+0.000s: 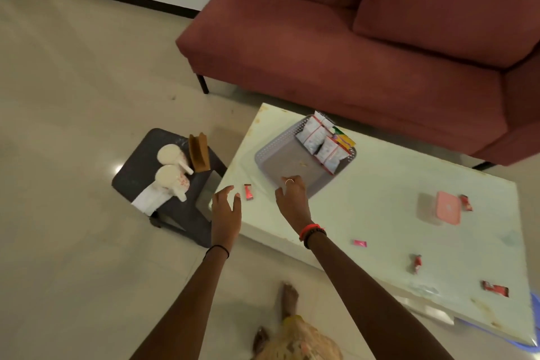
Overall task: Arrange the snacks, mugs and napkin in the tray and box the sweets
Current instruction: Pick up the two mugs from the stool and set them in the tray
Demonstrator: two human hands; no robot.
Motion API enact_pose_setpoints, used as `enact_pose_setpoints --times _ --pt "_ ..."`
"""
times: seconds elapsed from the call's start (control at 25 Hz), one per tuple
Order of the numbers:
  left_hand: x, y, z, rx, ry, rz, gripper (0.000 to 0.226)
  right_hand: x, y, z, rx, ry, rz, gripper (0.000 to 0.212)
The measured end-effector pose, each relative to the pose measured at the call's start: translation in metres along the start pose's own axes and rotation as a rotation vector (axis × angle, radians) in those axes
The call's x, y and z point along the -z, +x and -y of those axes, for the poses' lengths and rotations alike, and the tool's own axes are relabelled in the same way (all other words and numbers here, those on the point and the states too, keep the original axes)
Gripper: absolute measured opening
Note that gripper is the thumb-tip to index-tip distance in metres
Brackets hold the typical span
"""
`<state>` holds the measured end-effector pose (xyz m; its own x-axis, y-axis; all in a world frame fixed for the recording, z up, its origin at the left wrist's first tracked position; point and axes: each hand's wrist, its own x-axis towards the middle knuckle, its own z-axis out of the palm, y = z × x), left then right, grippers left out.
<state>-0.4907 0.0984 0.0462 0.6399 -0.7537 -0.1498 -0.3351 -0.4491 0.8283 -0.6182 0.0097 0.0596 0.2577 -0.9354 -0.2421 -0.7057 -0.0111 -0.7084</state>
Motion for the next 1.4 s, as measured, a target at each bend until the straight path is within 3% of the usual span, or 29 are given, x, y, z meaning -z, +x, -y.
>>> enact_pose_setpoints --times 0.36,0.6,0.76,1.04,1.4 --pt "0.055 0.082 0.053 0.238 -0.020 -0.271 0.039 -0.080 0.083 0.068 0.160 -0.078 0.248 0.037" --pt "0.075 0.135 0.097 0.385 0.139 -0.349 0.055 -0.130 0.136 0.103 0.241 -0.149 0.371 0.032" --pt "0.079 0.165 0.121 0.429 0.202 -0.333 0.072 -0.163 0.166 0.131 0.325 -0.199 0.430 0.028" --pt "0.068 0.194 0.147 0.407 0.286 -0.260 0.099 -0.226 0.210 0.163 0.472 -0.316 0.652 0.049" --pt "0.070 0.219 0.178 0.353 0.249 -0.166 0.099 -0.291 0.245 0.175 0.543 -0.484 0.854 0.082"
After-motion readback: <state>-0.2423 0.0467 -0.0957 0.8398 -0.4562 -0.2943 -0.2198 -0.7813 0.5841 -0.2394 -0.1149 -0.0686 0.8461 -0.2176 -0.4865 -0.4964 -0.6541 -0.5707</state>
